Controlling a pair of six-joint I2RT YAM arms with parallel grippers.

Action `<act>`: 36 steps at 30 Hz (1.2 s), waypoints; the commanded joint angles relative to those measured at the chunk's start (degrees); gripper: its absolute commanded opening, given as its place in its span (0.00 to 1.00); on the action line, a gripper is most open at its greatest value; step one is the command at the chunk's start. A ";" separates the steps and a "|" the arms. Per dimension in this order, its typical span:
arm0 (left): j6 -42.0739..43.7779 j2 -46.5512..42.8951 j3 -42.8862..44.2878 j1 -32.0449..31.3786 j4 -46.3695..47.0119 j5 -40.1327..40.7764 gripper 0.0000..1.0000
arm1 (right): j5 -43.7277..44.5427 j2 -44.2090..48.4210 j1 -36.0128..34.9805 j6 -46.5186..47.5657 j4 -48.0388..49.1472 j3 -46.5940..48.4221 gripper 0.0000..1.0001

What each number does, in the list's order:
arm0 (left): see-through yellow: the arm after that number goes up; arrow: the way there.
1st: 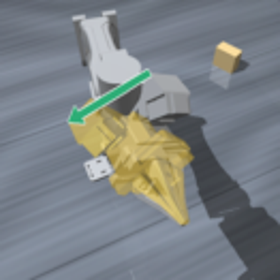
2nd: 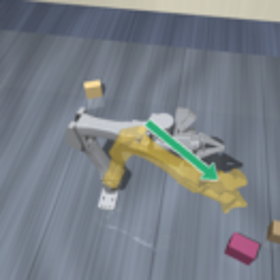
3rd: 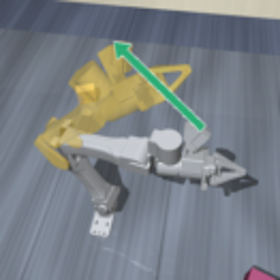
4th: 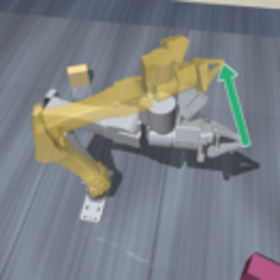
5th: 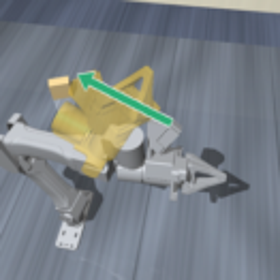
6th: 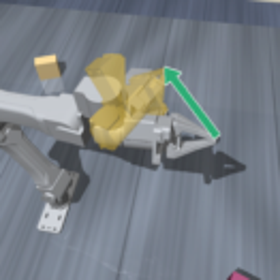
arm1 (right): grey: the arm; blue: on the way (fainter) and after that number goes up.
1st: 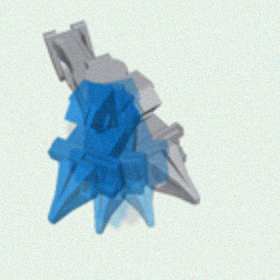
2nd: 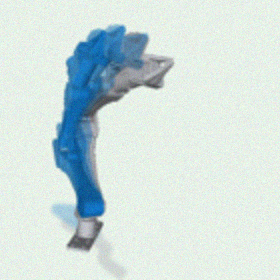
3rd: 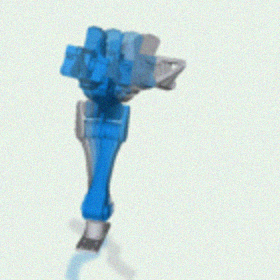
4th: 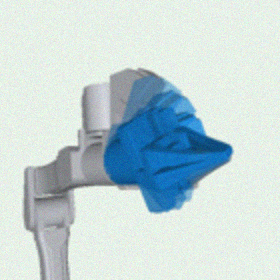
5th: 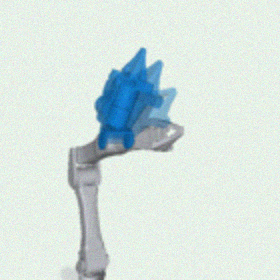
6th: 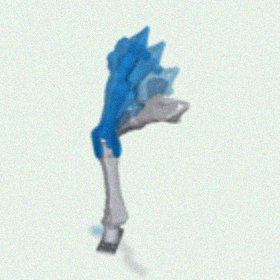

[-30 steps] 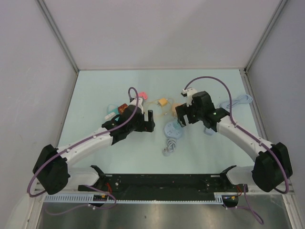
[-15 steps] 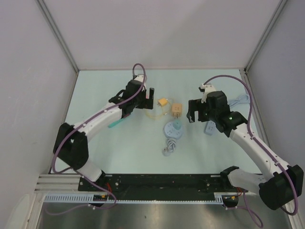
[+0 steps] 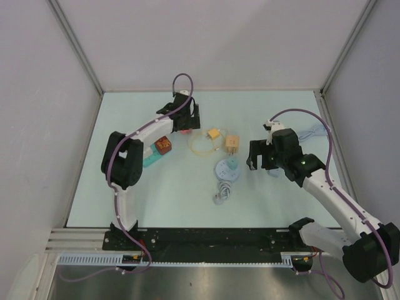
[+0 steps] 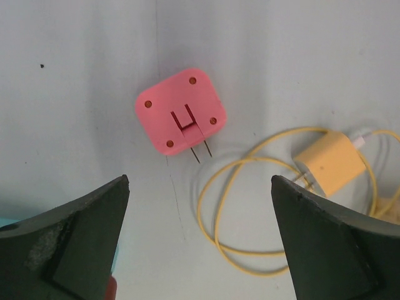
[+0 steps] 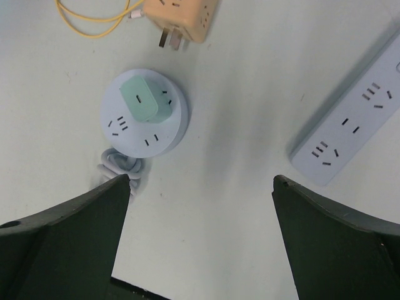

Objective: Insert the plug

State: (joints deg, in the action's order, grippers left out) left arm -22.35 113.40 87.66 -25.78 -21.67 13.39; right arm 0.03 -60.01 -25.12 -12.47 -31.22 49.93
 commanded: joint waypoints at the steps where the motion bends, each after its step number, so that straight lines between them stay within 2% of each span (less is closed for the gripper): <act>1: -5.51 4.54 4.89 0.82 -0.04 1.90 1.00 | -0.82 2.09 -0.19 -1.59 -0.50 -0.54 1.00; 10: -11.13 12.79 10.51 1.61 -2.49 4.19 1.00 | -0.03 3.06 -0.10 -0.63 -2.70 -1.33 1.00; 20: -14.65 18.16 14.64 1.70 -7.50 6.74 0.98 | -0.03 2.88 -0.10 0.43 -3.05 -2.03 0.99; 31: -14.30 20.19 16.40 1.87 -12.25 9.81 0.89 | -1.70 0.95 -0.10 0.78 -1.30 -2.73 1.00; 34: -13.25 19.58 15.53 1.79 -12.08 9.47 0.82 | -2.58 0.25 -0.19 0.87 -0.86 -3.00 1.00; 36: -12.72 18.70 14.39 1.79 -11.38 8.68 0.73 | -3.20 0.07 -0.27 0.61 -0.51 -2.91 1.00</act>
State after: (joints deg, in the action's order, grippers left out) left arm -35.75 131.39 102.98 -24.56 -30.55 22.98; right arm -1.61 -59.40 -25.15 -12.05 -33.95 46.96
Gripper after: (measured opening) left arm 0.784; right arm 0.994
